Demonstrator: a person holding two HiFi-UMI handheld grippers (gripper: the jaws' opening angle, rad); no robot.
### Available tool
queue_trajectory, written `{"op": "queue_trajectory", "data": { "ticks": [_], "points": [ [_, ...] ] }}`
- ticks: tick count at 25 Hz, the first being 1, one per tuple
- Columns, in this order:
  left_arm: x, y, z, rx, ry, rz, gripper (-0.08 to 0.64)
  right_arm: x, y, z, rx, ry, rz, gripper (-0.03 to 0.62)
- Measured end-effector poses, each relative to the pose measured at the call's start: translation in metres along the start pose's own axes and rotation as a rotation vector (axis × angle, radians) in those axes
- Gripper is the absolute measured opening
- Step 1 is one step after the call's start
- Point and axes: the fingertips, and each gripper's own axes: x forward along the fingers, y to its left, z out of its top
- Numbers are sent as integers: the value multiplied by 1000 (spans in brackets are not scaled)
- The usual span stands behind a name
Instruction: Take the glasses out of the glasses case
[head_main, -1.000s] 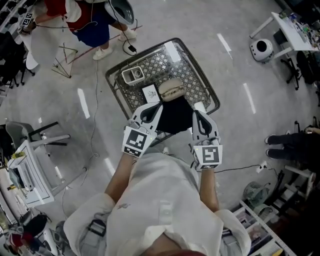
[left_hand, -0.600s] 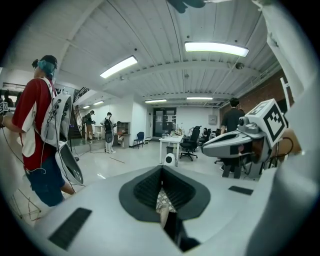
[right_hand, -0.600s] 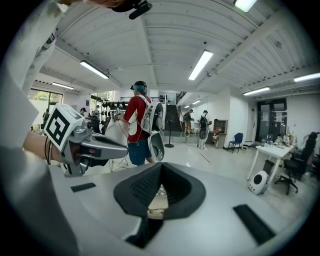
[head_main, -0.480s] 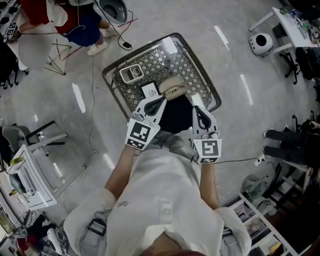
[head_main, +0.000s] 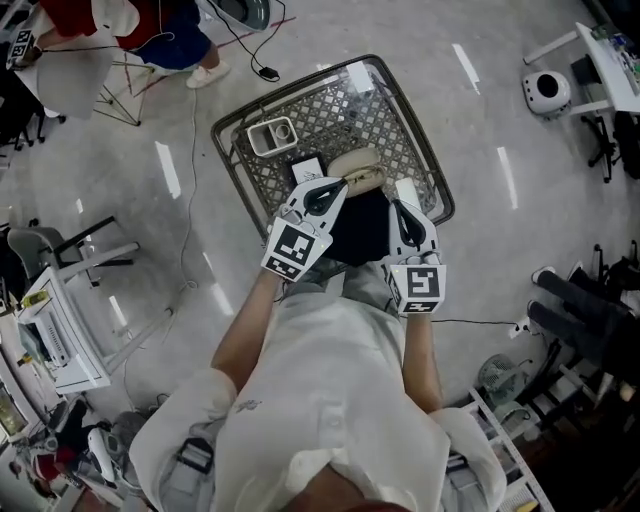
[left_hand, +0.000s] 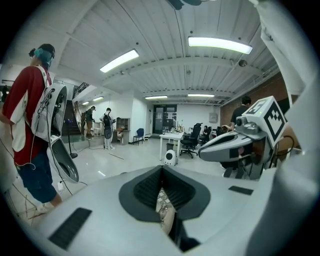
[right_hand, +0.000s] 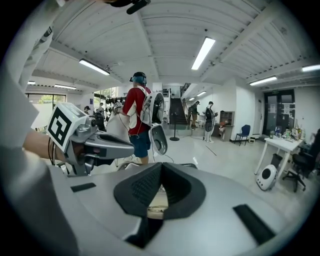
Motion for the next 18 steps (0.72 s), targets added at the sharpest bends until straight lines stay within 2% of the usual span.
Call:
{"op": "queue_trajectory", "data": {
  "ticks": [7,18],
  "points": [
    [41,7,-44,9,126,10,14,31,-16,-32,20,64,77,6],
    [85,20,-100,-4,272,38,14,66,-38,-80,54,151,166,6]
  ]
}}
